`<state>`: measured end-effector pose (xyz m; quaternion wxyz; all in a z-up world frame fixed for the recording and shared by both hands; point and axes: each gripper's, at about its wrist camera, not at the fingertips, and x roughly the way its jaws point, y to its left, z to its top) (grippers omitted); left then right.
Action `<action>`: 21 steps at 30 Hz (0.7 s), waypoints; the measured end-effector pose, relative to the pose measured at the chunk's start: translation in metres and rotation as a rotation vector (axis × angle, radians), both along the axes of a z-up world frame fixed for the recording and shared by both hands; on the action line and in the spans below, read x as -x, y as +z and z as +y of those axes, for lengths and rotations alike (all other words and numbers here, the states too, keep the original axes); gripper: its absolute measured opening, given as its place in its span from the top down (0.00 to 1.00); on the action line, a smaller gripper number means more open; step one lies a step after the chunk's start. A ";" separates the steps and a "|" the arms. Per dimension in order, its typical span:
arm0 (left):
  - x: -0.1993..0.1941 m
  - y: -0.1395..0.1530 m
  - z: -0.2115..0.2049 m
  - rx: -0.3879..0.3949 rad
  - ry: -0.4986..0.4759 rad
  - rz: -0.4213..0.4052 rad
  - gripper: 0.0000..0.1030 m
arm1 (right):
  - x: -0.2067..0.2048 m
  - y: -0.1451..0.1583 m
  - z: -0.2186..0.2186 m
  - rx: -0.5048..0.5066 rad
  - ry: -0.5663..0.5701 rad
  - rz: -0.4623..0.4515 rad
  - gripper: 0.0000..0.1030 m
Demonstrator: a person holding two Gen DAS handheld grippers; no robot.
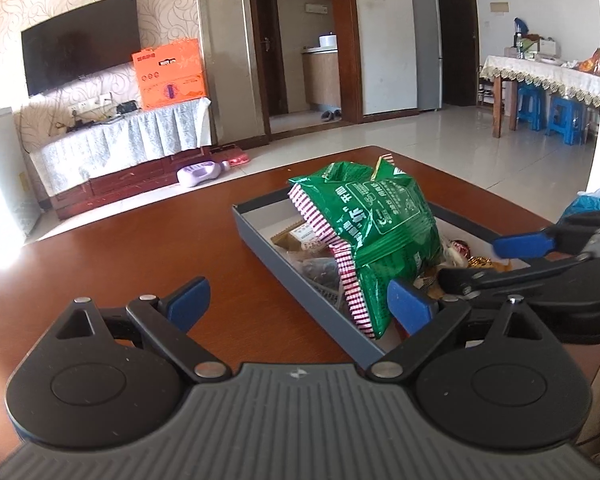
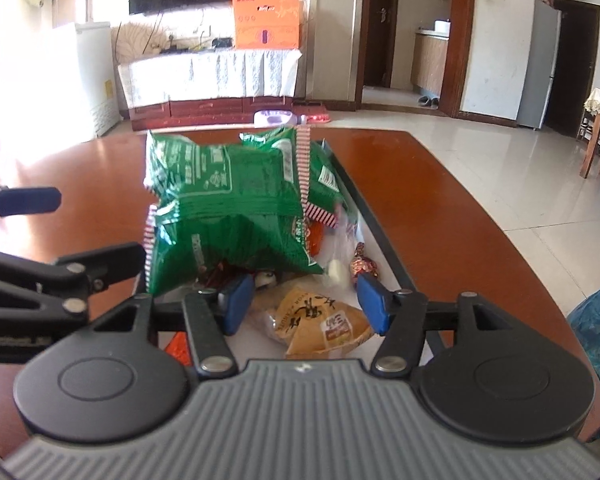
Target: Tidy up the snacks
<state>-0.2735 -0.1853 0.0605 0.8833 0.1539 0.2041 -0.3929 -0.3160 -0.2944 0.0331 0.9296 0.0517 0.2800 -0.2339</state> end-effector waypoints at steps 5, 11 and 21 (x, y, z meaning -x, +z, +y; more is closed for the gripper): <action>0.009 0.002 0.005 0.005 0.004 -0.015 0.02 | 0.014 0.009 0.006 0.005 -0.017 -0.030 0.39; 0.013 0.007 0.008 0.037 -0.003 0.025 0.01 | 0.032 0.018 0.012 0.028 -0.052 -0.084 0.38; 0.024 0.022 0.011 0.068 0.071 0.007 0.00 | 0.062 0.034 0.022 0.061 -0.078 -0.232 0.21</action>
